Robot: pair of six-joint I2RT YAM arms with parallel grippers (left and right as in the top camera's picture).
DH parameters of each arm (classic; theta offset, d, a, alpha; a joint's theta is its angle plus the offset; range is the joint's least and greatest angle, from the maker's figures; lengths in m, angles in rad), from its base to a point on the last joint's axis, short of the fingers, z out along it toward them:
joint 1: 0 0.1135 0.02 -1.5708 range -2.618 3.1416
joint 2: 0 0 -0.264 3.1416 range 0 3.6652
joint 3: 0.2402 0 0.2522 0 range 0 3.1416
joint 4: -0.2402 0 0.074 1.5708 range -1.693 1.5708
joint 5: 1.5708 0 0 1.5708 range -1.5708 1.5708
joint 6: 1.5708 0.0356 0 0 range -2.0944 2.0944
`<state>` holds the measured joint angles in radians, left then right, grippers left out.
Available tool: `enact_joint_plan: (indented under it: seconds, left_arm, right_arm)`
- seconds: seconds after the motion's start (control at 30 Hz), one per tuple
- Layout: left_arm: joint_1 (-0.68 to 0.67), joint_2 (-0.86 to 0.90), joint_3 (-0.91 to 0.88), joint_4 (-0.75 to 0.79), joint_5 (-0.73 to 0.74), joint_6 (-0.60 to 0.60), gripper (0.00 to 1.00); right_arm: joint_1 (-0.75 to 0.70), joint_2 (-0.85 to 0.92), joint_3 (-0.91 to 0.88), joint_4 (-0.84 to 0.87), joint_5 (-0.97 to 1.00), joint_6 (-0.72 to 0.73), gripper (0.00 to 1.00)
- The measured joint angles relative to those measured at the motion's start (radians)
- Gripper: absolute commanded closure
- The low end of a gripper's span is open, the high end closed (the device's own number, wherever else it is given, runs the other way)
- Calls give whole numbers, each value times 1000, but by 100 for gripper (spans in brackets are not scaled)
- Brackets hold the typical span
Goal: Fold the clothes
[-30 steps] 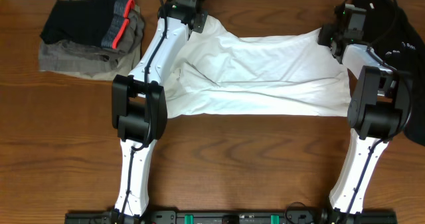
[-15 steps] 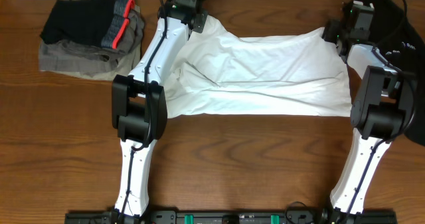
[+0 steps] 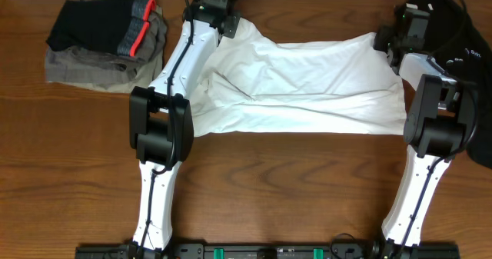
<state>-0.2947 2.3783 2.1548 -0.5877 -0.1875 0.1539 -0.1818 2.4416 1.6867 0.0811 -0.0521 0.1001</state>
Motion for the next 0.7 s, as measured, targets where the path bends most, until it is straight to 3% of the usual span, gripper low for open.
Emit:
enact_joint_plan:
  seconds: [0.33,0.7]
  left_arm:
    - [0,0,0,0,0,0,94]
    - [0,0,0,-3,0,0,94]
  right_arm:
    - [0,0,38,-90,-5,10,99]
    - [-20,0,311,-532,-5,-5,99]
